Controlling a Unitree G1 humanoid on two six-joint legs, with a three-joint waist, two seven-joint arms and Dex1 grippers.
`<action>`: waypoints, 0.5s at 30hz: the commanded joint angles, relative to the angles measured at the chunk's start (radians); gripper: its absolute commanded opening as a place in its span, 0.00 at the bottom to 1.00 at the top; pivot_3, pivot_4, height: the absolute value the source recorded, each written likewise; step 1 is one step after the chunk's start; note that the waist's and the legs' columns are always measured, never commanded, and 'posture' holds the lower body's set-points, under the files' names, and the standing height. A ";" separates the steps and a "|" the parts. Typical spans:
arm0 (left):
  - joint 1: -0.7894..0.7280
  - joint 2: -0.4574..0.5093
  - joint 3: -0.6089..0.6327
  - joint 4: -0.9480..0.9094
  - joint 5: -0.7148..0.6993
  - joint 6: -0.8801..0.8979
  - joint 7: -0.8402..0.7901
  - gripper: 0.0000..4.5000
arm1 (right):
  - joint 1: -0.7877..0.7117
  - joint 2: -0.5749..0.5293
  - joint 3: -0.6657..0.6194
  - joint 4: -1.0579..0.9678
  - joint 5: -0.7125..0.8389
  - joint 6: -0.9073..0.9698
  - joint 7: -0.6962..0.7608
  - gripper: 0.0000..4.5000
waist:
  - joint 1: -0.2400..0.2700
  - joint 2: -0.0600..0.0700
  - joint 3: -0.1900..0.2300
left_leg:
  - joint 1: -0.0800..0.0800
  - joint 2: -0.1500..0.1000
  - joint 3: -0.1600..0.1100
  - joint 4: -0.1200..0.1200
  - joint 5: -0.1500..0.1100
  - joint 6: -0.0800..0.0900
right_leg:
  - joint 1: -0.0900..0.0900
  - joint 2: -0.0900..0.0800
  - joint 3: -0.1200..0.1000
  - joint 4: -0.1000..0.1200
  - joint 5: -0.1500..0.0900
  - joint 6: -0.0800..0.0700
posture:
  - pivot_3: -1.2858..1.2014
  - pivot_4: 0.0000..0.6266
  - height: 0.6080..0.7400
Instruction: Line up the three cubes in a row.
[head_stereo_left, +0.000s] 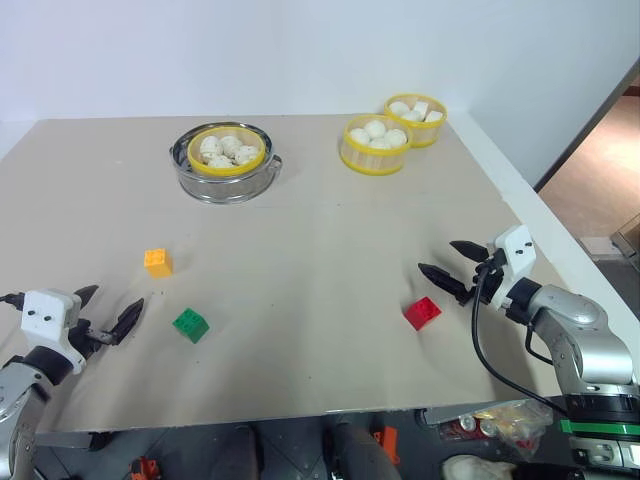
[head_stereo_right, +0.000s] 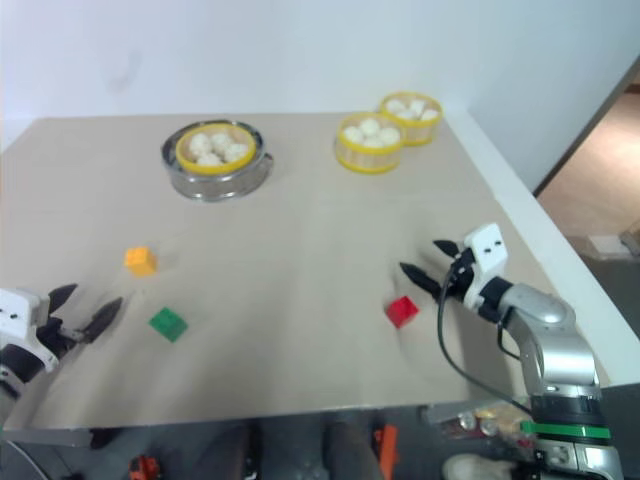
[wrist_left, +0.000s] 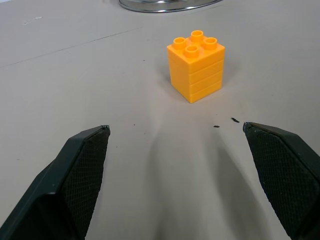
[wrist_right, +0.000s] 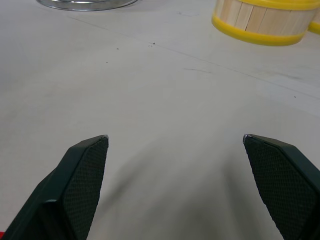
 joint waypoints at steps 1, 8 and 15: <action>-0.001 0.007 0.032 -0.007 -0.004 -0.032 -0.001 0.98 | -0.020 -0.017 -0.012 -0.005 -0.003 -0.021 0.007 1.00 | 0.000 0.000 0.000 | 0.000 0.000 0.000 0.000 0.000 0.000 | 0.000 0.000 0.000 0.000 0.000 0.000 | 0.52 0.24 1.00; -0.006 -0.024 0.063 -0.020 -0.096 -0.042 -0.039 0.98 | -0.013 -0.018 -0.016 -0.021 0.013 0.031 0.001 1.00 | 0.000 0.000 0.000 | 0.000 0.000 0.000 0.000 0.000 0.000 | 0.000 0.000 0.000 0.000 0.000 0.000 | 0.52 0.24 1.00; 0.000 -0.023 0.077 -0.006 -0.103 -0.054 -0.038 0.98 | -0.009 -0.017 -0.017 -0.037 0.018 0.067 -0.002 1.00 | 0.000 0.000 0.000 | 0.000 0.000 0.000 0.000 0.000 0.000 | 0.000 0.000 0.000 0.000 0.000 0.000 | 0.52 0.24 1.00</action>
